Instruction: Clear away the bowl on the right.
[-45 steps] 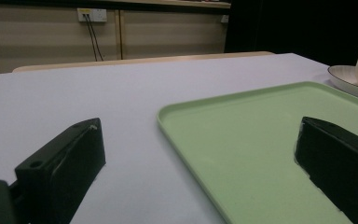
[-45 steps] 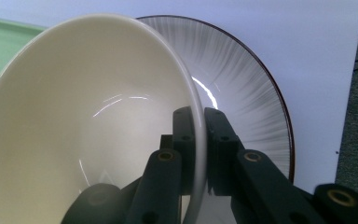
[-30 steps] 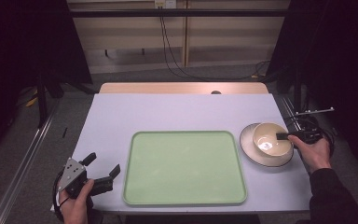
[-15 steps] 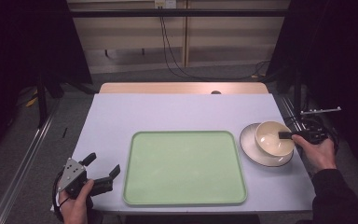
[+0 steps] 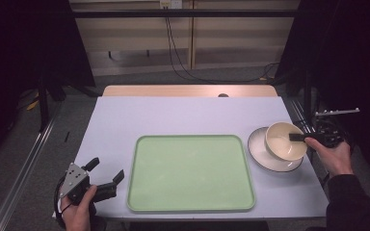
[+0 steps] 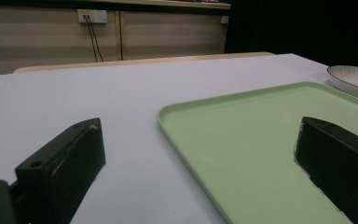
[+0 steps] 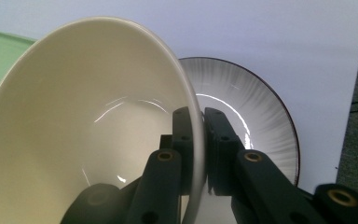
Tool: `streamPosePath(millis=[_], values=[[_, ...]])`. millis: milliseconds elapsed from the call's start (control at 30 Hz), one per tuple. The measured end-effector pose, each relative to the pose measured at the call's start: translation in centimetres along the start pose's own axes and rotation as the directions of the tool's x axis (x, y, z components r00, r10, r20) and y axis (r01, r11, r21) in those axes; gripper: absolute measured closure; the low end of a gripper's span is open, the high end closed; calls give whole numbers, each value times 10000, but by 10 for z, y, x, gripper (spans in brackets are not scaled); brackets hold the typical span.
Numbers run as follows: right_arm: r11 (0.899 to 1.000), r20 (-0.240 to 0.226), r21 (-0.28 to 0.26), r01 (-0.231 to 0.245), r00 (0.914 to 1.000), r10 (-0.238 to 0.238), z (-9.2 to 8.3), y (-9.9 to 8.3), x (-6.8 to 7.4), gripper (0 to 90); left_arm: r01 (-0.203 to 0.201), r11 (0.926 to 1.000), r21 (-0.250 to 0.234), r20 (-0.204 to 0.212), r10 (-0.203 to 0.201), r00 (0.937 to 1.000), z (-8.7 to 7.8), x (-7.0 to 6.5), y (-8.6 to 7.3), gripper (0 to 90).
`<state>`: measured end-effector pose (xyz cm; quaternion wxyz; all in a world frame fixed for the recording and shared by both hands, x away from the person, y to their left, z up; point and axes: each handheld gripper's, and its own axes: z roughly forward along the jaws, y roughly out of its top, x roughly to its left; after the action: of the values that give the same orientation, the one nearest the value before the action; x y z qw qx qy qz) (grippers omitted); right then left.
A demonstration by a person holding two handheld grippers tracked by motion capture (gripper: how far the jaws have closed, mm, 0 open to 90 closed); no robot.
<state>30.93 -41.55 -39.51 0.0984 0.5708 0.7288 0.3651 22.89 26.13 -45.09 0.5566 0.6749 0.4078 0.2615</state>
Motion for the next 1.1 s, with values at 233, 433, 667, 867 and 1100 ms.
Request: streamPosePath(millis=[233,433,667,867,1100], values=[[9995,-33,-270,176,9998,-177,-3,4,7,840,9,10000,4,-81,-9,10000,0,0,0,18],[9990,-115,-217,394,9991,-397,0,6,13,840,15,10000,-27,-58,-15,10000,0,0,0,18],[9972,-314,-108,738,9968,-741,4,12,27,840,-2,10000,-52,-29,1,10000,-1,0,0,18],[9970,-409,-114,767,9962,-771,7,14,33,839,-94,10000,-7,-76,94,9999,-1,0,0,18],[9949,-567,8,1013,9933,-1011,14,18,45,839,-90,10000,-14,-108,90,9999,-1,0,0,18]])
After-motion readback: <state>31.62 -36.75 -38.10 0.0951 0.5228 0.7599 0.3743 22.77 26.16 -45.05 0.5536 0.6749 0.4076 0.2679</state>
